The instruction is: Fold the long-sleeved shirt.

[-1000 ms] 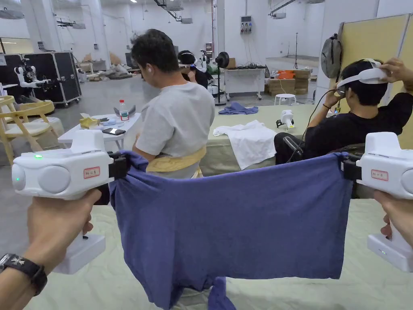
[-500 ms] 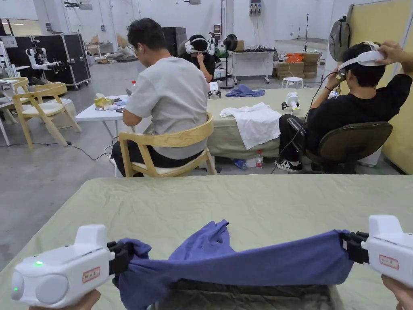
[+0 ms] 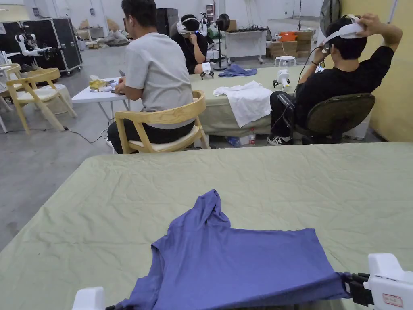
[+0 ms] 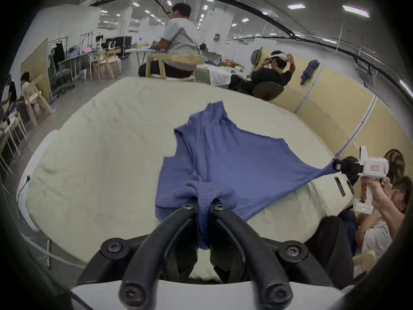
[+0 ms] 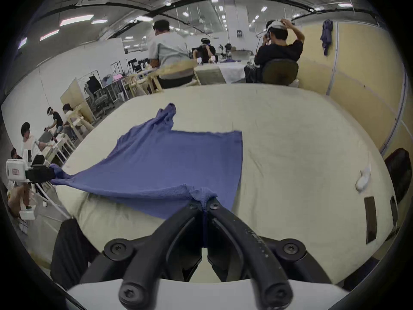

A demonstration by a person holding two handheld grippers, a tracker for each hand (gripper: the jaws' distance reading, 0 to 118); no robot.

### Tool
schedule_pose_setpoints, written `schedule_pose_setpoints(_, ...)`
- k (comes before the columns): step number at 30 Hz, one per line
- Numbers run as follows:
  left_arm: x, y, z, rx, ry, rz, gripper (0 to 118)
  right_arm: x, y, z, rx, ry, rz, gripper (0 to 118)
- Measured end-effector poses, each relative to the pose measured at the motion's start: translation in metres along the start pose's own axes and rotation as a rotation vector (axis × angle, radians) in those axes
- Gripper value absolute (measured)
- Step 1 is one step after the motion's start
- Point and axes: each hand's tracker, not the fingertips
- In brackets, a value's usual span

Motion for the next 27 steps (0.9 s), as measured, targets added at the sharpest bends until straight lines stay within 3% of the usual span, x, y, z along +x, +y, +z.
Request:
schedule_pose_setpoints(2,0.004,-0.01,-0.011,-0.069,0.031,-0.045,7,0.001,-0.01,-0.01,-0.08,-0.005,-0.016,4)
schedule_pose_setpoints(10,0.005,-0.024,-0.07,-0.307,0.006,-0.016,7,0.004,-0.038,-0.06,-0.314,-0.024,-0.073,4)
schedule_pose_setpoints(14,0.002,-0.038,-0.083,-0.329,0.02,0.017,10,0.003,-0.051,-0.067,-0.325,-0.032,-0.058,5)
schedule_pose_setpoints(15,0.001,-0.041,-0.084,-0.33,0.023,0.023,17,0.003,-0.052,-0.068,-0.327,-0.029,-0.061,12)
schedule_pose_setpoints(16,0.002,-0.043,-0.085,-0.328,0.028,0.033,30,0.005,-0.053,-0.068,-0.331,-0.026,-0.069,27)
schedule_pose_setpoints(17,0.002,-0.044,-0.084,-0.326,0.034,0.039,30,0.005,-0.053,-0.07,-0.341,-0.03,-0.07,27)
schedule_pose_setpoints(18,0.001,-0.045,-0.084,-0.326,0.046,0.042,36,0.005,-0.053,-0.071,-0.365,-0.036,-0.071,35)
schedule_pose_setpoints(20,0.004,-0.046,-0.075,-0.302,0.067,0.055,63,0.005,-0.054,-0.067,-0.375,-0.044,-0.058,64)
schedule_pose_setpoints(27,0.022,-0.013,-0.022,-0.096,0.073,0.061,63,-0.014,-0.031,-0.026,-0.196,-0.045,0.024,63)
